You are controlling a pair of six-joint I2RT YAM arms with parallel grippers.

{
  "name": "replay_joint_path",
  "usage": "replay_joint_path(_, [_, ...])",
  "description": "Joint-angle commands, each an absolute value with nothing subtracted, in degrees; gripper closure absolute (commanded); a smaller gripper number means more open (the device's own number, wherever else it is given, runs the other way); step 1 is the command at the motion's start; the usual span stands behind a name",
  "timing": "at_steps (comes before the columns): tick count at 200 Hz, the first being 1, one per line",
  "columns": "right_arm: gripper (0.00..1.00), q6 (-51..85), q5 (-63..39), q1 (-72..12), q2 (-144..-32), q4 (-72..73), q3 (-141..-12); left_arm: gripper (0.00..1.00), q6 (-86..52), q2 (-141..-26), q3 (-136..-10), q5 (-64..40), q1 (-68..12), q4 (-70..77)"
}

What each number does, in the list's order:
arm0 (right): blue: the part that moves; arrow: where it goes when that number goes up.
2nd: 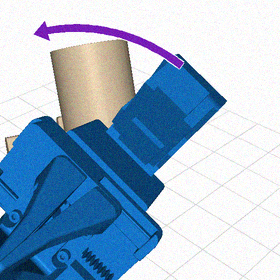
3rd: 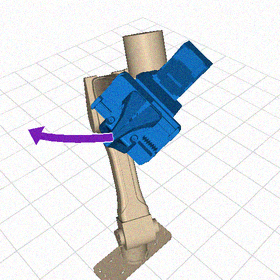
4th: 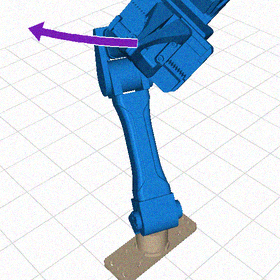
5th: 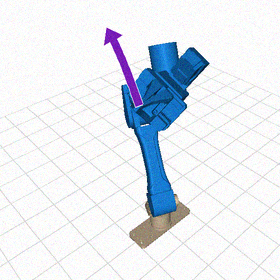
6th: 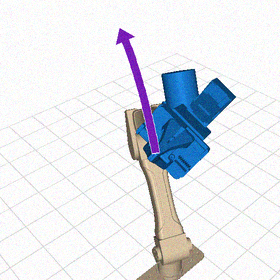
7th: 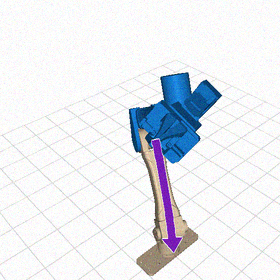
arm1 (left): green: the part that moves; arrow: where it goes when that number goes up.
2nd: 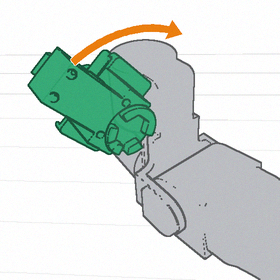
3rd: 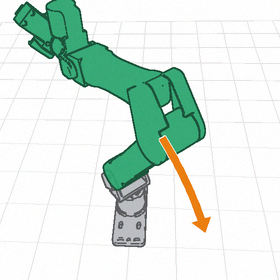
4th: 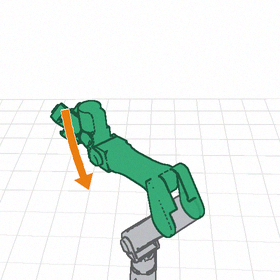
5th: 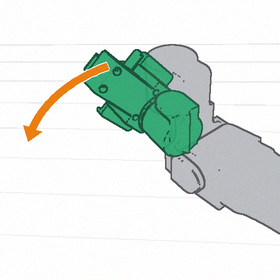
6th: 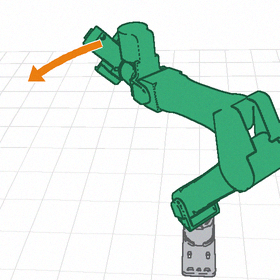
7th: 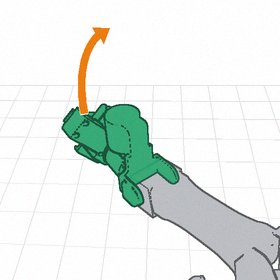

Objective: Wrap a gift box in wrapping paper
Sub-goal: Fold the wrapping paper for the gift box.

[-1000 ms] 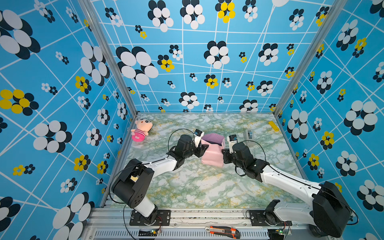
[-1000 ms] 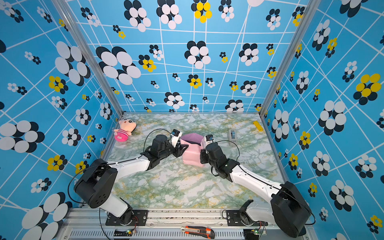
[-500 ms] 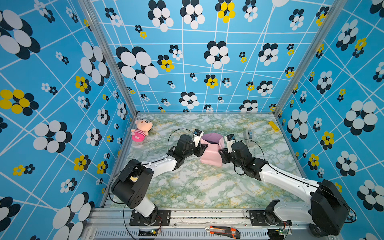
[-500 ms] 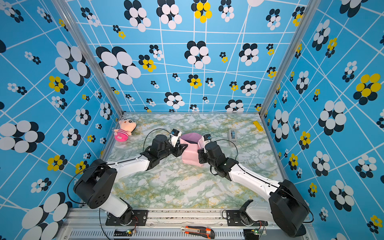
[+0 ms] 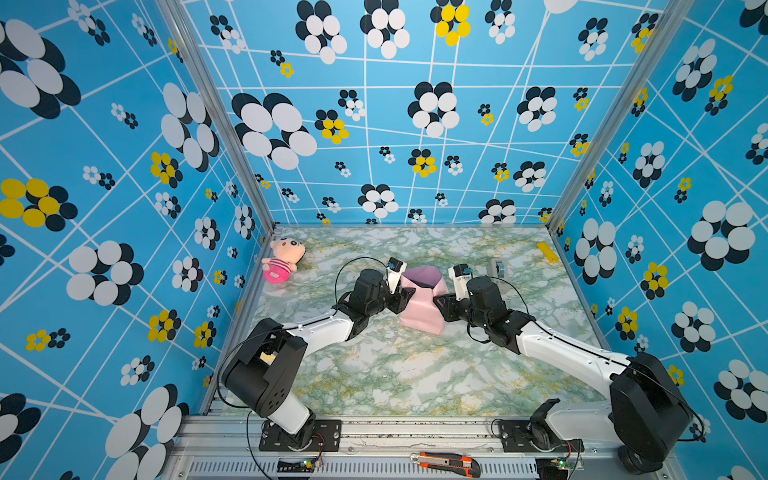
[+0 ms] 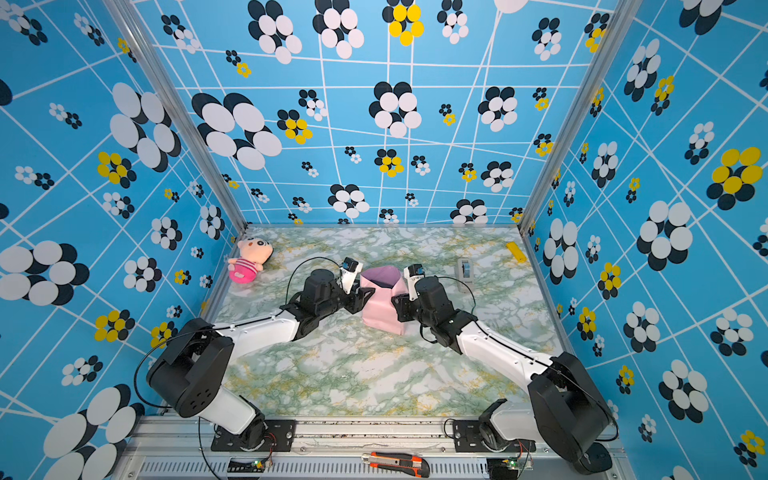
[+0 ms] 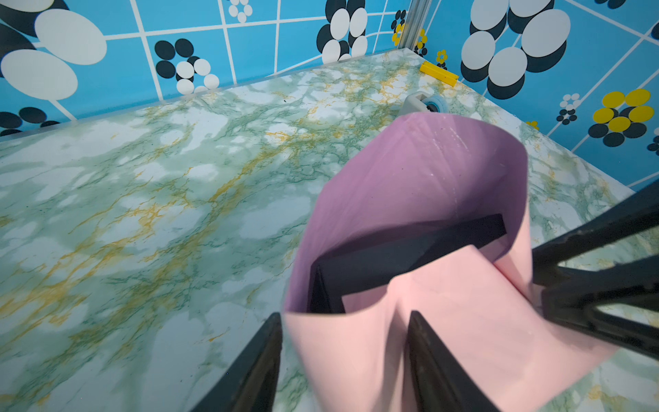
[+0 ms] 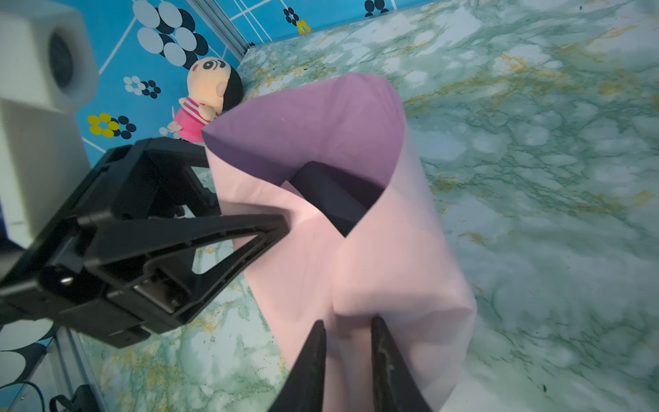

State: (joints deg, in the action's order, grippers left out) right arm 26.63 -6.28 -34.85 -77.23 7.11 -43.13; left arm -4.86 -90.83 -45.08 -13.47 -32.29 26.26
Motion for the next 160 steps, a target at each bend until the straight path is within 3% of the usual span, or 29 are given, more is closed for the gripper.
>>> replay_joint_path(1, [0.74,30.1,-10.6,-33.9,-79.5,6.0,-44.3,0.43,-3.5,-91.7,-43.2,-12.8,-32.6,18.0])
replay_joint_path(25, [0.74,32.3,-11.0,-33.2,-81.4,4.2,-45.2,0.41,-3.4,-91.0,-43.1,-13.1,-32.6,18.0])
replay_joint_path(66, [0.84,34.3,-8.3,-33.0,-82.4,-1.0,-46.0,0.38,-5.3,-86.0,-41.8,-13.2,-31.0,18.9])
replay_joint_path(114, [0.85,34.3,-7.8,-33.0,-82.5,-1.3,-45.8,0.40,-6.0,-85.5,-39.9,-13.6,-29.9,18.7])
replay_joint_path(155, [0.85,34.5,-8.8,-33.0,-83.6,-0.4,-45.6,0.56,-8.1,-87.3,-39.2,-13.8,-30.7,23.4])
replay_joint_path(160, [0.85,34.5,-8.8,-32.9,-83.7,-0.2,-45.5,0.62,-8.0,-87.5,-39.5,-13.8,-30.8,23.5])
